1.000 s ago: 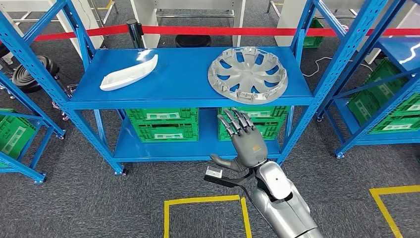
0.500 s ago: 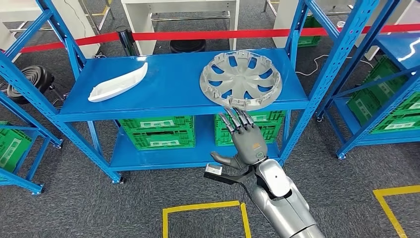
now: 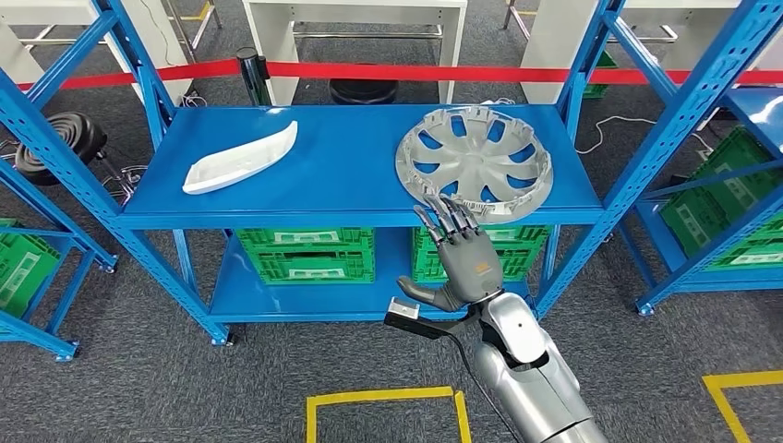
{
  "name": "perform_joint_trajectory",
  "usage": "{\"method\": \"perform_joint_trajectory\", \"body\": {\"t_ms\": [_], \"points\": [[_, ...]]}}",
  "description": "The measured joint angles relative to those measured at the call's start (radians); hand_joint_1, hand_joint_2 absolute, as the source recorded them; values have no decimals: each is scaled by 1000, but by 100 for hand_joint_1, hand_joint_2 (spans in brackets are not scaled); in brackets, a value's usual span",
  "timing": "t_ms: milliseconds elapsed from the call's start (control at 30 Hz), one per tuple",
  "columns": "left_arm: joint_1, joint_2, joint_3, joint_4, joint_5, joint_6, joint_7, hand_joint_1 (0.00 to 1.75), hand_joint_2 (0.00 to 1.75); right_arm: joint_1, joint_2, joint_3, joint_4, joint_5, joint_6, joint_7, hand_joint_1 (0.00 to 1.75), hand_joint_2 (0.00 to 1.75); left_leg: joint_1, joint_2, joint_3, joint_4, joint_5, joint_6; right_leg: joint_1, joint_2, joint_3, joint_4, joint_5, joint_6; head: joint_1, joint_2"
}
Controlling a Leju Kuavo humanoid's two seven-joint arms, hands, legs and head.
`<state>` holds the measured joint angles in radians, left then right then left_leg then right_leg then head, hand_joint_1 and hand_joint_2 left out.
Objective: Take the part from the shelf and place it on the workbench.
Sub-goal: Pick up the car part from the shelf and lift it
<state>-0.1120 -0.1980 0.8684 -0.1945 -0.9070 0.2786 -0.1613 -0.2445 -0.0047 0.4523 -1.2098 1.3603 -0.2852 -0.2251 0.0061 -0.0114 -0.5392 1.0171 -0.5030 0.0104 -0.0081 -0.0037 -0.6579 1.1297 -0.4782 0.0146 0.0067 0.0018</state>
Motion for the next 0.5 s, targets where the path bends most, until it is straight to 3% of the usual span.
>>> {"method": "perform_joint_trajectory", "body": {"t_ms": [67,167,233,267,333,367,400,433,500], "points": [[-1,0,0,0,-2,1,1,0,0,1,0,-4,-7,-7,2,-5,0,0,-3,2,11,1,-13,-10,6,-6,37,-86,29,-10,0,0],[-3,-1,0,0,-6,1,4,0,0,7,-1,-10,-19,-11,6,-8,0,0,-4,10,19,-5,-24,-27,8,2,47,-103,19,-26,0,0],[-5,0,0,-1,-12,1,7,0,0,11,-1,-16,-28,-13,9,-9,0,0,-3,13,6,30,-43,-39,1,10,58,-111,17,-38,-2,0],[-6,0,0,-1,-15,1,8,0,0,13,-1,-18,-32,-14,10,-10,0,0,-1,13,-19,79,-64,-44,-1,14,66,-113,14,-44,-4,0],[-7,0,0,0,-20,1,11,0,0,20,-1,-19,-36,-15,12,-10,0,0,3,12,-102,220,-112,-53,-2,24,77,-114,4,-50,-6,0],[-7,0,0,0,-21,1,12,0,0,26,-1,-20,-37,-15,12,-10,0,0,5,12,-140,273,-120,-56,-3,31,83,-114,-1,-51,-6,0],[-6,1,0,0,-22,1,13,0,0,32,-2,-20,-38,-15,12,-10,0,0,7,12,-162,293,-106,-58,-3,39,90,-113,-7,-49,-6,0],[-6,1,0,0,-22,0,13,0,0,36,-2,-21,-40,-16,13,-10,0,0,9,11,-164,270,-72,-59,-4,49,99,-113,-13,-47,-6,0],[-5,2,0,0,-22,0,13,0,0,39,-2,-22,-46,-16,13,-10,0,0,14,-16,-124,139,23,-60,-7,69,116,-113,-27,-38,-6,0]]}}
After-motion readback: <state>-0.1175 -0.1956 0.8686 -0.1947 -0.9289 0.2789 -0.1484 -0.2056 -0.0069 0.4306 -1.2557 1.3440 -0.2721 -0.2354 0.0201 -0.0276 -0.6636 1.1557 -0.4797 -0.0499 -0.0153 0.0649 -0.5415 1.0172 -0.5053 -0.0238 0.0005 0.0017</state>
